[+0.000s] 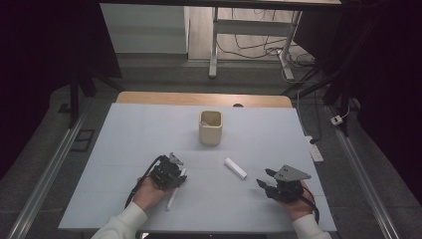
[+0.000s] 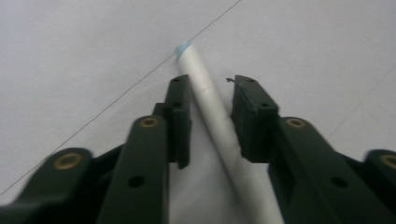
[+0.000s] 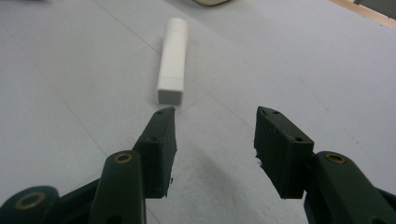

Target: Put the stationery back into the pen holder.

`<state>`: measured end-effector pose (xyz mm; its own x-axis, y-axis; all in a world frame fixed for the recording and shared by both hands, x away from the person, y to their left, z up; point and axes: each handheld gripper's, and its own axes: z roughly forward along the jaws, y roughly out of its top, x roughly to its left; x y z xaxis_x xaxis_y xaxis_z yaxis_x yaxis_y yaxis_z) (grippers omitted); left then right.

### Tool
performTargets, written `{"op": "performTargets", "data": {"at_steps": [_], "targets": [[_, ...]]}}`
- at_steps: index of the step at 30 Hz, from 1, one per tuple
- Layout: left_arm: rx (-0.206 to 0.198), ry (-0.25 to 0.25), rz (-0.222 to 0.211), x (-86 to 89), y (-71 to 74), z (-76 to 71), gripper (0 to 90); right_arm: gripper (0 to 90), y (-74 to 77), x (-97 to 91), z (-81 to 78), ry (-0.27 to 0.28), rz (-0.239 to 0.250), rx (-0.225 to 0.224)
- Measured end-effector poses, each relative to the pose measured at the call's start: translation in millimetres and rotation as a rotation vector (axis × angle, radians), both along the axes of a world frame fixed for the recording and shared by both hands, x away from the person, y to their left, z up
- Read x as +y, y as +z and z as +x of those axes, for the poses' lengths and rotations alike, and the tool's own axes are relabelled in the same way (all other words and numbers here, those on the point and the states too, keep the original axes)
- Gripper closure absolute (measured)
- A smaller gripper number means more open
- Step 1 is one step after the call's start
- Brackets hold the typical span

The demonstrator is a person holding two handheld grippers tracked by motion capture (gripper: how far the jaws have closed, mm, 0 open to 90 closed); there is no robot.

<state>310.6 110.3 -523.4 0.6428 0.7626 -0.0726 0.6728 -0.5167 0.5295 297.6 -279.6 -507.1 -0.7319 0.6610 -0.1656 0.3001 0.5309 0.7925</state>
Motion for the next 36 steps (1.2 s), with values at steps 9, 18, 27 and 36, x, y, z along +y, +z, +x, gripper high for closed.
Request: {"op": "performTargets", "data": {"at_steps": [9, 18, 27, 36], "targets": [[-0.016, -0.018, 0.015, 0.4, 0.1, -0.6, 77.6, 48.0, -0.5, 0.2, 0.1, 0.0, -0.011, -0.003], [-0.04, -0.064, 0.003, 4.3, 4.0, -0.8, 77.7, 47.9, -1.1, -0.4, 0.5, -0.001, -0.02, -0.006], [-0.093, -0.07, -0.091, 17.2, 17.9, -3.4, 77.7, 47.9, -2.2, -0.3, 0.7, -0.006, -0.032, -0.011], [-0.14, -0.056, -0.162, 29.5, 32.3, -5.4, 77.7, 47.9, -2.4, -0.7, 0.8, -0.003, -0.039, -0.012]]}}
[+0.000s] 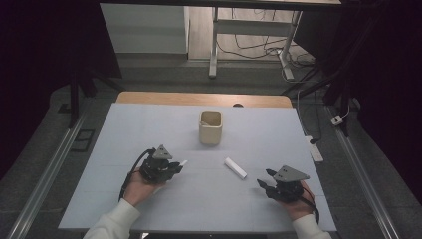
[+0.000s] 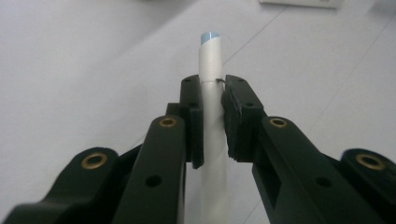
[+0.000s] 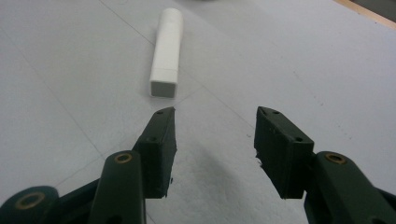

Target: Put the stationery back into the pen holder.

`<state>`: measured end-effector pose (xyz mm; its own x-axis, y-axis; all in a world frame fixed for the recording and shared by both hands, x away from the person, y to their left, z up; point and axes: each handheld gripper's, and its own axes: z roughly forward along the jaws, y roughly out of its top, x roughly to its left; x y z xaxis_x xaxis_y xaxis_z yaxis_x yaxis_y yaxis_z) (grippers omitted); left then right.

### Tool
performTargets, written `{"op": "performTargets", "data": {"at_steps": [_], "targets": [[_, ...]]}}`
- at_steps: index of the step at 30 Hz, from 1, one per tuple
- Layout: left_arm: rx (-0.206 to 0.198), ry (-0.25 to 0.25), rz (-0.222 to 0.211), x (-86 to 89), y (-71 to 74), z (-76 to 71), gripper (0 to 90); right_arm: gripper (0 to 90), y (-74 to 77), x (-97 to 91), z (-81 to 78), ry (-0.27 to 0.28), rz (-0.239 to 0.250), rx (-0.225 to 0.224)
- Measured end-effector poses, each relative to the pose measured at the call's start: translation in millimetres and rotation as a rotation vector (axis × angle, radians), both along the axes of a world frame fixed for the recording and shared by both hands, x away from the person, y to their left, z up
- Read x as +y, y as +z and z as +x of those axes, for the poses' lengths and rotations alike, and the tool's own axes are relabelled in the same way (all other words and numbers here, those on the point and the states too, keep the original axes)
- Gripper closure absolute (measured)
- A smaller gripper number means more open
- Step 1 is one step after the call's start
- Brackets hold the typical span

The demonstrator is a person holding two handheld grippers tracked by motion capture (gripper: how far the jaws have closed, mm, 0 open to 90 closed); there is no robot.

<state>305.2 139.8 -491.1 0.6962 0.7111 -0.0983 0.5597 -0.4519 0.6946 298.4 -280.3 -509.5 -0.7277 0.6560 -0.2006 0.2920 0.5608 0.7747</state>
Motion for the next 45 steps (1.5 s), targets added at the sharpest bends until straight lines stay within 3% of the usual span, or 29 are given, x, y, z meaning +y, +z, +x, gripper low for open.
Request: {"op": "performTargets", "data": {"at_steps": [29, 45], "targets": [[-0.091, 0.041, -0.133, 22.0, 21.0, -2.5, 77.7, 47.8, -1.2, -1.8, 1.3, -0.008, -0.011, -0.002], [-0.15, 0.04, -0.177, 25.3, 33.1, 2.6, 77.7, 47.7, -2.3, -3.4, 2.7, -0.013, -0.008, 0.003]]}}
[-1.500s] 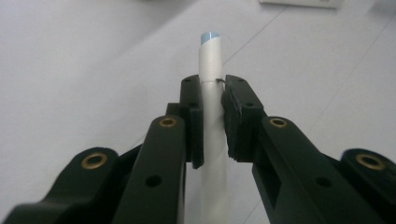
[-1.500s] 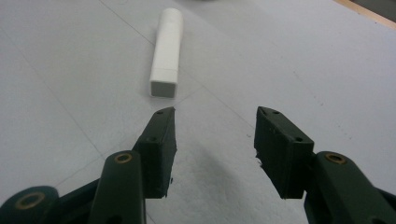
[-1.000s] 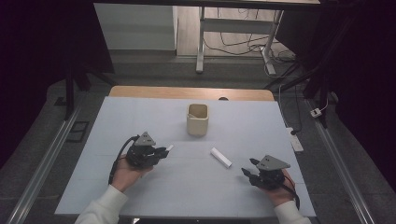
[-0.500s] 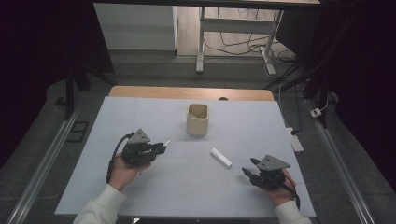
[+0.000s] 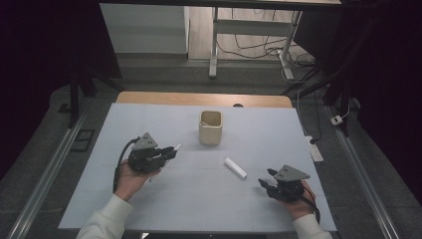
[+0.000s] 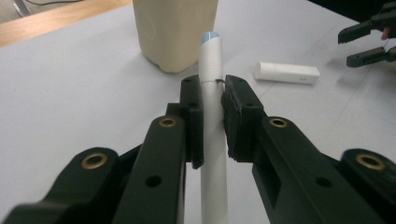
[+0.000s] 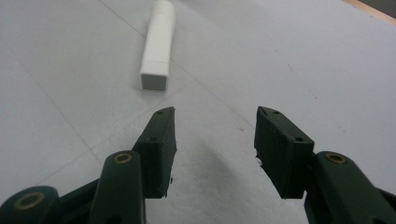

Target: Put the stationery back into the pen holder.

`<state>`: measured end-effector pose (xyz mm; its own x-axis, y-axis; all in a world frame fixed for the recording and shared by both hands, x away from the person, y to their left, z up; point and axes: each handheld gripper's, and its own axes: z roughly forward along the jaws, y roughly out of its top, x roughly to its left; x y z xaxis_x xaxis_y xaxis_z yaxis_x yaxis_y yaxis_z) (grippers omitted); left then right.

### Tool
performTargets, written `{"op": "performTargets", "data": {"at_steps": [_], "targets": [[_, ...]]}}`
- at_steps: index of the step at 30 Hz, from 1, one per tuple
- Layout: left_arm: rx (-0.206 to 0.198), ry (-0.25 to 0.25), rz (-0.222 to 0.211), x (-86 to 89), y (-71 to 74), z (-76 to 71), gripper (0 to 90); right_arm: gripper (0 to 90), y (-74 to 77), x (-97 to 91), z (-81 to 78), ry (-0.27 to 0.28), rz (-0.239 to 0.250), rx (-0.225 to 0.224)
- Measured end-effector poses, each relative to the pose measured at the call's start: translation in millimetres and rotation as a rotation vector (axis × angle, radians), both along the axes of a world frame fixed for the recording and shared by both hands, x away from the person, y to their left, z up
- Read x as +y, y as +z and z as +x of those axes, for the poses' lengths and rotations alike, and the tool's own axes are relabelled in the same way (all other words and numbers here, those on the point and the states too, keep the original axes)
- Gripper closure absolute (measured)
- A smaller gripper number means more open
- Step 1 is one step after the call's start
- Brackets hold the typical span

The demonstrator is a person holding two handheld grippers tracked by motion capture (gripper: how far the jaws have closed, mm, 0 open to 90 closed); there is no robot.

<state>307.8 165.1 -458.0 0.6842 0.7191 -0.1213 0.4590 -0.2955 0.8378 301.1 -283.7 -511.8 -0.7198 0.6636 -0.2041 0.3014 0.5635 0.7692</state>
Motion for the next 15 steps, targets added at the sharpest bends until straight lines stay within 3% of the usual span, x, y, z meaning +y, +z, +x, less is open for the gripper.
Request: {"op": "performTargets", "data": {"at_steps": [8, 15], "targets": [[-0.041, 0.005, -0.022, -4.5, 8.1, 9.8, 77.7, 47.8, -0.5, -2.1, 0.8, -0.015, -0.001, 0.005], [-0.053, 0.006, -0.064, -7.5, 14.6, 22.7, 77.7, 47.3, -2.7, -3.8, 3.3, -0.016, 0.011, 0.022]]}}
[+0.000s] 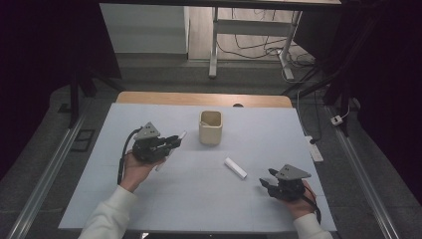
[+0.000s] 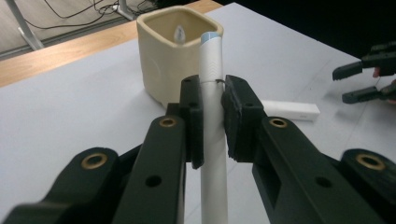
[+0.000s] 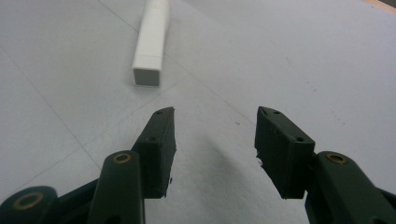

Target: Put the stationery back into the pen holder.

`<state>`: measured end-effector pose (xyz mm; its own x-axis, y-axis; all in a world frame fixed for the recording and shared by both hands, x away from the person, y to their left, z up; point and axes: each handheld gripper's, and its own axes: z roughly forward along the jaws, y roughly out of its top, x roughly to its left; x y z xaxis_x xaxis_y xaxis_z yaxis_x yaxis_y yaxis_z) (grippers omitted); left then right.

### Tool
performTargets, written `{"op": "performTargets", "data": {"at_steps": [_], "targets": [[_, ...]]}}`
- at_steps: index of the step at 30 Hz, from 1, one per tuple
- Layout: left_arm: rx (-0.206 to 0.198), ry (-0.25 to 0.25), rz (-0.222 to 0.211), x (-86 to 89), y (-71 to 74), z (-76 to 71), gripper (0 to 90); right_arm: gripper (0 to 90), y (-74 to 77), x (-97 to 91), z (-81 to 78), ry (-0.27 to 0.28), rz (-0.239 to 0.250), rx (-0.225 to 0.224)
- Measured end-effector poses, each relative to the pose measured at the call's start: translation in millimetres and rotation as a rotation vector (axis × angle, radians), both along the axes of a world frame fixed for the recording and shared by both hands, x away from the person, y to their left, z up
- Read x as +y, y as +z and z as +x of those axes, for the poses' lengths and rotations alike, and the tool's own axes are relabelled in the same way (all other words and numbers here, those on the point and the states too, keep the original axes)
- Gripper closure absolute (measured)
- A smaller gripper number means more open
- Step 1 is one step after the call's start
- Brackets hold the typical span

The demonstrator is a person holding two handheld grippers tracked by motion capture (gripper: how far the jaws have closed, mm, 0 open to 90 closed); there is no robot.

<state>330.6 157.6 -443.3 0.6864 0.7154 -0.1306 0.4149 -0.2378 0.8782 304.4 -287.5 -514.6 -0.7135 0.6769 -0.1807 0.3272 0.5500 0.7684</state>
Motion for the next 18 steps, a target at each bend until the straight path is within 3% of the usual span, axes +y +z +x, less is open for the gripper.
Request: {"op": "performTargets", "data": {"at_steps": [6, 18], "targets": [[-0.014, 0.004, -0.01, -4.5, 7.0, 12.0, 77.7, 46.4, -0.9, -0.6, 1.6, 0.013, 0.0, 0.008], [-0.022, 0.013, -0.082, -7.9, 22.1, 30.3, 77.7, 43.9, -2.0, -0.2, 2.6, 0.022, 0.014, 0.034]]}}
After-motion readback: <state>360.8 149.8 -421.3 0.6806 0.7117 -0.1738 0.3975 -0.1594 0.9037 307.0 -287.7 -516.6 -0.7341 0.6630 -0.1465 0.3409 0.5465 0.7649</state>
